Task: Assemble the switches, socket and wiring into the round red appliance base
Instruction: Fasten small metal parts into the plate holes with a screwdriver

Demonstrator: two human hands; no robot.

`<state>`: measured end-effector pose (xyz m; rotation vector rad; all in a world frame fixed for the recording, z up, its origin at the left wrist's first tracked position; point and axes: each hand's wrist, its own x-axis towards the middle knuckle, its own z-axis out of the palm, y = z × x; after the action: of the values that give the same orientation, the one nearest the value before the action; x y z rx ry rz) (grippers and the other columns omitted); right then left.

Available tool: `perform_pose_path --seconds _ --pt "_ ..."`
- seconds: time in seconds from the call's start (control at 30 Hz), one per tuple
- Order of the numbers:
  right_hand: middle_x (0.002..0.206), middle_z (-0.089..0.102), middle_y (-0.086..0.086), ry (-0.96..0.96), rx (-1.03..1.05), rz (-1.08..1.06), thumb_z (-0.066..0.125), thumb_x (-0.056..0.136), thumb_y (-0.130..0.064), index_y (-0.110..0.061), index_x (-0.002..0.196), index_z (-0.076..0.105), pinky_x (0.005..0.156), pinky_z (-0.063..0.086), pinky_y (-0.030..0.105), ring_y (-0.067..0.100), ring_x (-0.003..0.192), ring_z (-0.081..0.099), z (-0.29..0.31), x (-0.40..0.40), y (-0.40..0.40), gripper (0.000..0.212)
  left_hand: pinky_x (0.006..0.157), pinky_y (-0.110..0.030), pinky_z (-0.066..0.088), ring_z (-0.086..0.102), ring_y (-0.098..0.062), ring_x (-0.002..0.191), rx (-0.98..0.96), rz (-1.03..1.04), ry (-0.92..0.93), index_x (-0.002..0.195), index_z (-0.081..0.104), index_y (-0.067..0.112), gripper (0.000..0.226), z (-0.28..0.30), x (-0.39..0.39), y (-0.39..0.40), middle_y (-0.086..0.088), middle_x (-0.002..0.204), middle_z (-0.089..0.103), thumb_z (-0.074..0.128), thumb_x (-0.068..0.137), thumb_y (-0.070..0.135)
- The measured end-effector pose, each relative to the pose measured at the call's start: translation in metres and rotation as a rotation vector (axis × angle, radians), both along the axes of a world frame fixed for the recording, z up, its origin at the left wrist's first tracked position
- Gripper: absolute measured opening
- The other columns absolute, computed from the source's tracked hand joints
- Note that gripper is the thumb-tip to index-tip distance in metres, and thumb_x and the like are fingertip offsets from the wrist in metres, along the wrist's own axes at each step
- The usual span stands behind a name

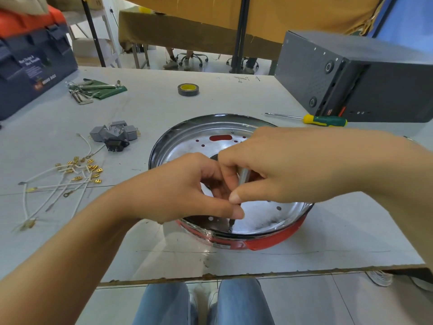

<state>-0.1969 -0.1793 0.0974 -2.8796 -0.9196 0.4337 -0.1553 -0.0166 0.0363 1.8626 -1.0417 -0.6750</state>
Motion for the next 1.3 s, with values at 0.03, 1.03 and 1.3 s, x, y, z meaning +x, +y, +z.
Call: perform_pose_path --seconds 0.03,1.03,1.3 --pt "0.078 0.039 -0.054 0.009 -0.001 0.006 0.056 0.085 -0.04 -0.031 0.077 0.05 0.067 0.034 0.005 -0.017 0.073 0.044 0.0 0.0 -0.001 0.013 0.05 -0.002 0.04 0.059 0.006 0.051 0.0 0.009 0.005 0.079 0.07 0.01 0.021 0.0 0.0 0.0 0.004 0.064 0.069 0.072 0.071 0.029" --pt "0.052 0.06 -0.008 -0.018 0.146 -0.18 0.065 0.082 -0.038 -0.027 0.071 0.06 0.052 0.046 0.019 0.003 0.054 0.06 -0.008 -0.001 -0.002 0.016 0.051 0.0 0.037 0.056 0.009 0.048 -0.012 0.005 -0.04 0.088 0.072 0.004 0.007 -0.001 0.002 0.003 0.012 0.063 0.068 0.07 0.082 0.007" --pt "0.065 0.069 0.003 0.019 0.671 -0.372 0.064 0.085 -0.011 -0.017 0.082 0.065 0.061 0.059 0.039 0.011 0.056 0.065 -0.011 -0.008 -0.025 0.007 0.076 -0.024 0.055 0.069 -0.013 0.082 -0.356 0.349 -0.039 0.095 0.069 0.014 0.017 -0.006 -0.002 0.001 -0.002 0.087 0.073 0.066 0.079 0.017"
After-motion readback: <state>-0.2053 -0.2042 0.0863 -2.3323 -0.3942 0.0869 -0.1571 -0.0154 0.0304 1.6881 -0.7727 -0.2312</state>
